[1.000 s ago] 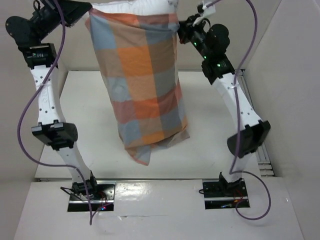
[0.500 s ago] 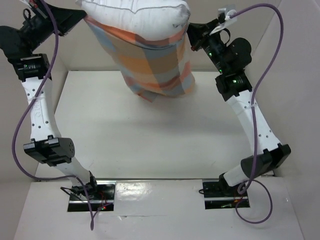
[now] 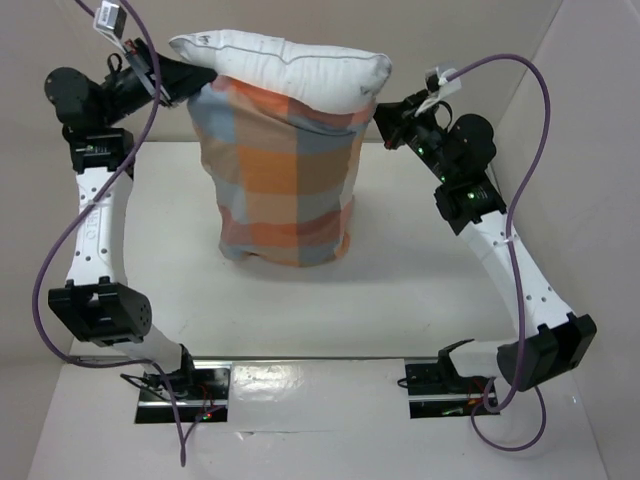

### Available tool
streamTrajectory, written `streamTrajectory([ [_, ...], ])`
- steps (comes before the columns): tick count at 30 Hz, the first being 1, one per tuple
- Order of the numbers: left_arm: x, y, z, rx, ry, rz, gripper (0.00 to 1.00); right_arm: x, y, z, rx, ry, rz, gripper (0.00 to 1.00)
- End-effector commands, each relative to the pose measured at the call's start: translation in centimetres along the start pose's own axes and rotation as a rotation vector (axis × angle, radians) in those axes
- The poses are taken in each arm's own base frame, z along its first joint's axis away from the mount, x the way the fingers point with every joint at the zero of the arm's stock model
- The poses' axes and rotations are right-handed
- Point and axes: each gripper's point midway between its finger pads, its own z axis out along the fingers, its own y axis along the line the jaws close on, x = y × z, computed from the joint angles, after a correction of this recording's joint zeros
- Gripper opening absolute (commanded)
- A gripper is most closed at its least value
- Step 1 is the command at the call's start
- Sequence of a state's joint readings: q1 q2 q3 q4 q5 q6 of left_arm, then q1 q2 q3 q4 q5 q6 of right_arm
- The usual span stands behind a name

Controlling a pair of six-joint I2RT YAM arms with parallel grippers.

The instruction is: Put the pillow into the pillowcase

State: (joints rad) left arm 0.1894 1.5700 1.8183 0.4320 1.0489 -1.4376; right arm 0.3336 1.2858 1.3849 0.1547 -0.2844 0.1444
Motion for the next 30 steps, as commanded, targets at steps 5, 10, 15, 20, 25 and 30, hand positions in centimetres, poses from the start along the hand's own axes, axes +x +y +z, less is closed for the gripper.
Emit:
streamTrajectory([
  [5,-3.8,-6.7,0.1,0.131,-0.008,0.201,0.00,-17.5,2.2,1.4,-0.055,-0.385,-0.138,0.00],
  [10,-8.3,-12.4,-3.3,0.116,-0.172,0.368,0.00,-25.8,5.2,-5.1,-0.072,-0.664,-0.198,0.00],
  [15,-5.7,-9.2,-2.6,0.065,-0.152,0.337,0.00,-14.1,2.4,-1.7,-0.034,-0.334,-0.110,0.00],
  [20,0.1,-1.4,1.2,0.053,-0.032,0.127,0.00,0.5,-2.2,-0.4,0.098,-0.029,-0.026,0.00],
  [25,-1.5,-2.9,4.6,0.164,0.028,0.117,0.00,-10.5,-0.9,1.7,0.067,-0.232,-0.110,0.00],
  [30,-7.3,-13.0,1.3,0.251,-0.156,0.342,0.00,-25.5,3.3,-2.9,0.004,-0.617,-0.206,0.00],
])
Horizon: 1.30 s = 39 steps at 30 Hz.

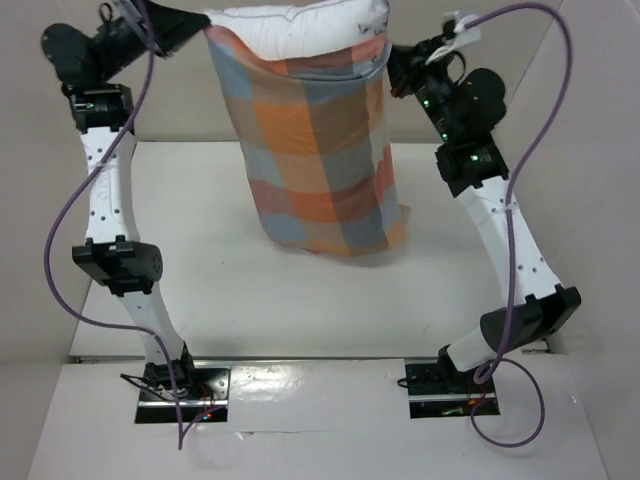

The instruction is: Put the pillow into the pillowcase

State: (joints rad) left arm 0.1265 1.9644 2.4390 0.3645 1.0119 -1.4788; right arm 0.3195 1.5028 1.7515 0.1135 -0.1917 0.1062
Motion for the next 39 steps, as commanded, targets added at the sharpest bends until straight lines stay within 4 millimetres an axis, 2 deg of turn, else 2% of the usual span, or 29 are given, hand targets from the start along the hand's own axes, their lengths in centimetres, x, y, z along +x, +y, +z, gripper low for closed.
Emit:
streamTrajectory([
  [1,-4.1,-13.7,-3.5,0.151,-0.181,0.271,0.00,-21.5,4.8,-7.0,-0.093,-0.541,-0.113,0.00],
  [3,-5.2,-14.5,-5.2,0.109,-0.234,0.308,0.00,-22.6,5.3,-8.6,-0.101,-0.577,-0.111,0.00],
  [4,-4.7,-15.4,-5.4,0.094,-0.238,0.341,0.00,-22.0,5.5,-8.7,-0.108,-0.557,-0.122,0.00],
  [7,-4.2,-14.9,-4.9,0.072,-0.228,0.332,0.00,-15.9,4.2,-7.1,-0.083,-0.382,-0.094,0.00],
  [8,-3.3,-13.8,-4.7,0.063,-0.191,0.306,0.00,-11.9,3.9,-6.2,-0.093,-0.284,-0.078,0.00],
  [10,-1.8,-12.3,-3.9,0.067,-0.145,0.264,0.00,-6.6,3.2,-5.5,-0.085,-0.150,-0.039,0.00],
  [11,-0.7,-9.9,-3.7,0.045,-0.120,0.197,0.00,-4.3,2.9,-5.3,-0.079,-0.104,-0.020,0.00],
  [12,0.4,-9.2,-3.1,0.056,-0.101,0.172,0.00,-0.5,2.2,-5.2,-0.060,-0.036,-0.004,0.00],
  [14,1.8,-6.2,-2.7,0.028,-0.070,0.105,0.00,2.5,1.5,-4.7,-0.040,0.016,0.022,0.00],
  [15,1.8,-4.9,-2.5,0.016,-0.068,0.085,0.00,1.8,1.5,-4.2,-0.042,0.003,0.019,0.00],
  [17,1.1,-7.4,-1.7,0.078,-0.049,0.103,0.00,0.3,1.5,-2.5,-0.055,-0.024,-0.007,0.00],
  [18,0.4,-8.5,-1.4,0.103,-0.051,0.121,0.00,-6.1,2.3,-2.1,-0.073,-0.152,-0.044,0.00],
  [19,-0.6,-7.3,-1.2,0.100,-0.059,0.118,0.00,-8.0,2.4,-1.5,-0.078,-0.195,-0.054,0.00],
  [20,-1.7,-12.4,-1.6,0.161,-0.081,0.242,0.00,-11.1,2.7,-1.8,-0.075,-0.259,-0.078,0.00],
  [21,-2.7,-13.3,-1.9,0.161,-0.118,0.230,0.00,-16.3,3.5,-3.1,-0.079,-0.377,-0.101,0.00],
  [22,-3.2,-14.3,-2.5,0.176,-0.142,0.252,0.00,-19.1,4.1,-4.2,-0.091,-0.466,-0.119,0.00],
  [23,-3.5,-17.5,-4.0,0.192,-0.176,0.316,0.00,-21.7,4.6,-5.9,-0.091,-0.540,-0.119,0.00],
  [24,-3.9,-16.8,-4.6,0.173,-0.202,0.293,0.00,-23.4,5.1,-7.2,-0.101,-0.590,-0.120,0.00],
  [26,-4.8,-18.8,-5.9,0.131,-0.272,0.355,0.00,-24.7,5.7,-9.0,-0.106,-0.628,-0.127,0.00],
  [27,-4.2,-21.3,-6.2,0.120,-0.282,0.460,0.00,-24.5,5.9,-9.3,-0.117,-0.621,-0.130,0.00],
  [30,-3.5,-22.3,-6.4,0.108,-0.287,0.457,0.00,-20.2,5.2,-8.2,-0.105,-0.476,-0.126,0.00],
  [31,-3.1,-22.3,-6.5,0.113,-0.271,0.449,0.00,-16.1,4.6,-7.1,-0.102,-0.376,-0.107,0.00],
  [33,-1.9,-21.7,-6.7,0.115,-0.234,0.431,0.00,-12.9,4.5,-8.3,-0.095,-0.301,-0.071,0.00],
  [34,-1.3,-18.8,-7.0,0.086,-0.205,0.378,0.00,-11.2,3.9,-8.7,-0.069,-0.271,-0.036,0.00],
  [35,0.3,-20.3,-7.2,0.103,-0.188,0.386,0.00,-6.1,3.1,-8.9,-0.043,-0.179,0.008,0.00],
  [36,1.5,-20.1,-7.0,0.113,-0.161,0.373,0.00,-6.0,3.2,-10.3,-0.031,-0.189,0.030,0.00],
  [37,2.5,-17.5,-7.0,0.077,-0.134,0.323,0.00,-4.6,3.0,-10.7,-0.019,-0.164,0.073,0.00],
  [38,4.2,-16.8,-6.9,0.076,-0.076,0.305,0.00,-1.0,2.7,-11.0,-0.005,-0.086,0.108,0.00],
  [39,6.5,-18.0,-6.5,0.116,-0.029,0.290,0.00,0.6,2.6,-11.8,0.006,-0.036,0.131,0.00],
])
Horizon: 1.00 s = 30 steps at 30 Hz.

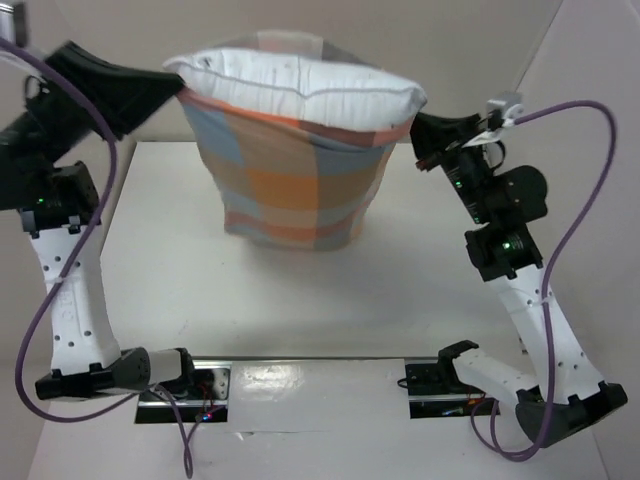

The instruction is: Put the pillow into the pillowcase

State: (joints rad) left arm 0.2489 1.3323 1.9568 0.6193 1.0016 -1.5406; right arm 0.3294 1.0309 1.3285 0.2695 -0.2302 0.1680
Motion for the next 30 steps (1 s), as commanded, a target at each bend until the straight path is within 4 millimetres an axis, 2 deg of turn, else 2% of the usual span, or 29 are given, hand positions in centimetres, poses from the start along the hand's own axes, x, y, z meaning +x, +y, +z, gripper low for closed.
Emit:
streamTrajectory([
  [1,4.6,2.6,0.1,0.017,0.078,-0.093,0.00,8.3,-2.1,-2.0,0.110,0.190,0.127,0.01],
  [2,7.2,5.0,-0.2,-0.016,0.107,-0.156,0.00,10.8,-2.2,-3.1,0.130,0.250,0.170,0.11],
  [4,9.6,5.6,0.1,-0.019,0.132,-0.220,0.00,12.3,-2.4,-4.5,0.165,0.315,0.193,0.29],
  [5,10.5,6.4,0.0,-0.037,0.135,-0.229,0.00,12.4,-2.3,-5.0,0.172,0.335,0.208,0.36],
  [6,10.7,6.9,-0.1,-0.056,0.134,-0.240,0.00,11.7,-2.4,-4.9,0.190,0.336,0.205,0.50],
  [7,10.8,7.0,-0.1,-0.061,0.136,-0.240,0.00,11.8,-2.4,-5.6,0.212,0.373,0.222,0.52],
  [8,10.9,7.9,0.1,-0.068,0.139,-0.251,0.00,11.2,-2.5,-5.6,0.228,0.378,0.230,0.52],
  [10,10.7,8.5,0.4,-0.073,0.142,-0.249,0.00,9.1,-2.0,-5.6,0.229,0.383,0.230,0.55],
  [13,10.3,8.0,0.6,-0.051,0.141,-0.252,0.00,6.7,-1.1,-5.6,0.200,0.355,0.240,0.55],
  [15,10.5,7.8,0.7,-0.045,0.145,-0.258,0.00,3.9,-0.6,-5.7,0.211,0.305,0.267,0.58],
  [16,10.4,7.7,0.8,-0.045,0.146,-0.249,0.00,4.3,-0.7,-5.9,0.225,0.348,0.274,0.60],
  [17,10.1,7.7,0.9,-0.050,0.139,-0.240,0.00,3.9,-0.2,-5.8,0.204,0.357,0.280,0.60],
  [18,9.9,7.5,0.9,-0.056,0.142,-0.228,0.00,2.2,1.0,-5.7,0.151,0.344,0.284,0.60],
  [21,9.0,6.8,1.2,-0.061,0.132,-0.195,0.00,2.7,2.4,-6.1,0.094,0.399,0.325,0.60],
  [22,9.0,6.8,1.2,-0.061,0.132,-0.195,0.00,1.7,2.7,-6.3,0.089,0.378,0.333,0.60],
  [24,8.9,6.7,1.2,-0.057,0.129,-0.197,0.00,1.6,3.3,-6.8,0.074,0.377,0.369,0.60],
  [26,8.8,6.5,1.3,-0.050,0.126,-0.195,0.00,3.1,4.0,-6.8,0.044,0.423,0.420,0.60],
  [27,9.0,6.8,1.2,-0.056,0.128,-0.203,0.00,3.1,4.2,-6.8,0.034,0.427,0.431,0.60],
  [30,9.1,6.9,1.2,-0.055,0.127,-0.212,0.00,5.7,4.6,-6.9,0.013,0.482,0.489,0.60],
])
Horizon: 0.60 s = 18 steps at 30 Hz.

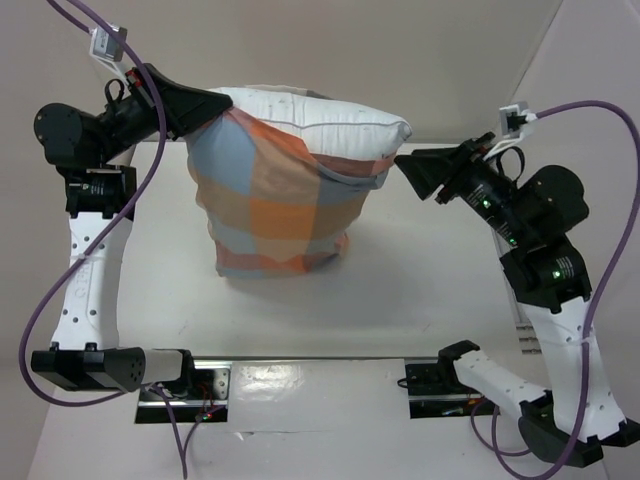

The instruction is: Put the pillow into the pillowcase

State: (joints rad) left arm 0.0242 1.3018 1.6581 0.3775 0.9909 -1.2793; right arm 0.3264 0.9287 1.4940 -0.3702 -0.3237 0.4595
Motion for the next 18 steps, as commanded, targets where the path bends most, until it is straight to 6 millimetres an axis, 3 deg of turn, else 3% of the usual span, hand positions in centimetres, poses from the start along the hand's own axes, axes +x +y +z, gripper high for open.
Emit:
streamTrajectory([
  [1,-0.4,-0.9,0.0,0.019,-0.020,0.056,0.00,3.9,-0.9,1.1,-0.018,0.122,0.095,0.60],
  [6,-0.3,-0.6,0.0,0.008,-0.016,0.058,0.00,4.6,-1.0,2.6,-0.058,0.128,0.139,0.60],
  [8,-0.3,-0.6,0.0,0.008,-0.016,0.058,0.00,4.6,-1.0,2.8,-0.065,0.119,0.135,0.55],
  [9,-0.3,-0.6,0.0,0.008,-0.016,0.058,0.00,3.9,-0.7,2.7,-0.072,0.086,0.130,0.46],
  [10,-0.3,-0.6,0.0,0.008,-0.016,0.058,0.00,3.7,-0.6,2.5,-0.081,0.071,0.124,0.46],
  [11,-0.2,-0.2,0.0,0.004,-0.014,0.050,0.00,3.4,-0.6,2.6,-0.076,0.056,0.120,0.34],
  [14,-0.1,-0.1,0.0,-0.002,-0.011,0.040,0.00,2.9,-0.7,2.0,-0.056,0.039,0.118,0.16],
  [15,0.0,0.1,0.0,-0.008,-0.009,0.041,0.00,3.1,-1.0,2.0,-0.043,0.043,0.110,0.06],
  [18,0.0,0.1,0.0,-0.008,-0.009,0.051,0.00,1.8,-0.8,1.0,-0.018,-0.007,0.085,0.00],
])
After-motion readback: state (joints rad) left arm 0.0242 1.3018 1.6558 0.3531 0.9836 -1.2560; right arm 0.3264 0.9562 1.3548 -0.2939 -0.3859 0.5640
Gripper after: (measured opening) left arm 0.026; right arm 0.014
